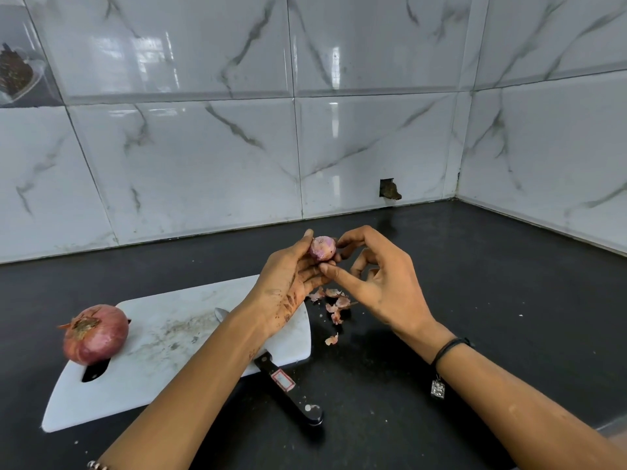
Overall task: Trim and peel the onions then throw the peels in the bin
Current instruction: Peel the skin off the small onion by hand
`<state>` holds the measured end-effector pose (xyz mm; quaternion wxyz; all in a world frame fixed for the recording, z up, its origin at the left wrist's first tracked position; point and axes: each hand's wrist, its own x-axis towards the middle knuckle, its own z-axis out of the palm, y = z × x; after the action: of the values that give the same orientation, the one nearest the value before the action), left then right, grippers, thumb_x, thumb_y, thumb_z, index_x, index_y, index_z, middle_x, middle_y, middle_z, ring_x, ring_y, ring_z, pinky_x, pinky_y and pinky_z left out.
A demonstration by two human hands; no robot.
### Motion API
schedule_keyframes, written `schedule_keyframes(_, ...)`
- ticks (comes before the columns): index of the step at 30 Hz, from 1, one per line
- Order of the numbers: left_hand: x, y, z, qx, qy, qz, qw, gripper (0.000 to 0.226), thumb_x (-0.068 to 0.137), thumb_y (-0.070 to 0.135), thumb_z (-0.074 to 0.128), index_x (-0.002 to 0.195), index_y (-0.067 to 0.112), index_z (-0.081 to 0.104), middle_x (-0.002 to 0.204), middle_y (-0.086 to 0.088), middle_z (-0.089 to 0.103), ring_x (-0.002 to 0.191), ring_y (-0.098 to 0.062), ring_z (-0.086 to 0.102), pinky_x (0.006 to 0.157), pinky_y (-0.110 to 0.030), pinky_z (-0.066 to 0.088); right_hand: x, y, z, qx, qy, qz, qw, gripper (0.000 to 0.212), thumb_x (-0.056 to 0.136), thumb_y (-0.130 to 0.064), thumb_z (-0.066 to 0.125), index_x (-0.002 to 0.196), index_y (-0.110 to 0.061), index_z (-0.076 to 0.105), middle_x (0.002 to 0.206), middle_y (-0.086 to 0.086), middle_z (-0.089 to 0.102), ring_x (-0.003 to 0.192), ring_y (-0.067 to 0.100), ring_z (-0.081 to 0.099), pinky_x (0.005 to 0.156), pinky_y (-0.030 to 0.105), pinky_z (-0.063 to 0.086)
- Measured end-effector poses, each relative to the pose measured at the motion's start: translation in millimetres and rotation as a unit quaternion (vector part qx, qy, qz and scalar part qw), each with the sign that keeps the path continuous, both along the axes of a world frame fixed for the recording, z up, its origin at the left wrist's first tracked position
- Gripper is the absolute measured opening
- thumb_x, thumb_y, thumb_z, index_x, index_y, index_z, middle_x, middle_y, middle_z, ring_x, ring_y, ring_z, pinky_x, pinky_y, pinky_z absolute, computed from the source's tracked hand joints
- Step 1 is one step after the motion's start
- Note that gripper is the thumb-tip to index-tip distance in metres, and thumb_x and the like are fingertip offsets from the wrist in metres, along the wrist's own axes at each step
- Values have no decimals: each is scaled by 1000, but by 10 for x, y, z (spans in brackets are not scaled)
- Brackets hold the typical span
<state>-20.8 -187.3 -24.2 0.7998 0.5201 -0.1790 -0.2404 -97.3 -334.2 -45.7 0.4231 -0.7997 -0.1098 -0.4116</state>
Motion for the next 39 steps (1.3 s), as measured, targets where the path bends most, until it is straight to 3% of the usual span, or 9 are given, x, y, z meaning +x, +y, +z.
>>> schedule_keyframes(4,-53,-62,17,-5,-16,32,999,36,104,31,53,98,1,73,89,-17,75,75,-16,71,72,-24,61,-9,11,10,14,-6,2,1000,29,84,-20,84,105,-20,65,99,-7,67,62,19,61,56,32,53)
schedule_keyframes(8,-61,-69,4,13,-35,46,998,33,103,31,55,94,4,73,87,-13,74,77,-17,71,78,-30,60,-19,21,14,8,-11,0,1000,29,83,-21,84,104,-19,65,103,-5,67,60,18,61,55,29,51)
schedule_keyframes(14,-54,-58,-12,47,-27,57,997,30,101,30,60,94,2,72,82,-10,74,70,-14,71,67,-28,58,-5,45,-3,3,6,4,1000,33,79,-24,88,99,-19,64,99,-5,66,57,19,59,55,27,48)
schedule_keyframes(19,-94,-80,16,41,10,54,998,26,99,24,63,88,1,69,69,-10,69,64,-14,68,60,-25,58,-26,62,-9,34,29,-10,999,43,73,-32,92,94,-18,58,61,-4,61,46,8,51,54,16,38)
schedule_keyframes(21,-103,-76,33,23,28,43,998,24,99,21,63,86,1,68,68,-11,68,63,-14,67,58,-25,58,-29,66,-3,35,25,-10,999,43,72,-33,92,93,-18,57,57,-4,59,45,7,49,53,15,36)
schedule_keyframes(25,-119,-61,37,17,35,17,999,21,101,19,59,89,3,67,75,-12,69,62,-13,67,58,-26,58,-13,63,8,21,2,-4,1000,41,73,-31,93,93,-17,60,64,-23,58,47,8,49,53,11,37)
schedule_keyframes(32,-125,-62,49,35,9,25,999,25,103,20,56,87,4,68,74,-11,69,64,-13,66,60,-27,60,3,54,5,0,-11,4,1000,38,74,-28,92,92,-14,63,80,-11,62,53,19,53,53,17,41)
schedule_keyframes(39,-109,-86,16,57,-25,46,997,33,104,23,56,84,0,70,75,-15,71,70,-16,70,69,-29,62,33,43,-24,14,10,8,1000,29,76,-28,90,84,-15,65,78,-7,64,54,25,53,53,33,48)
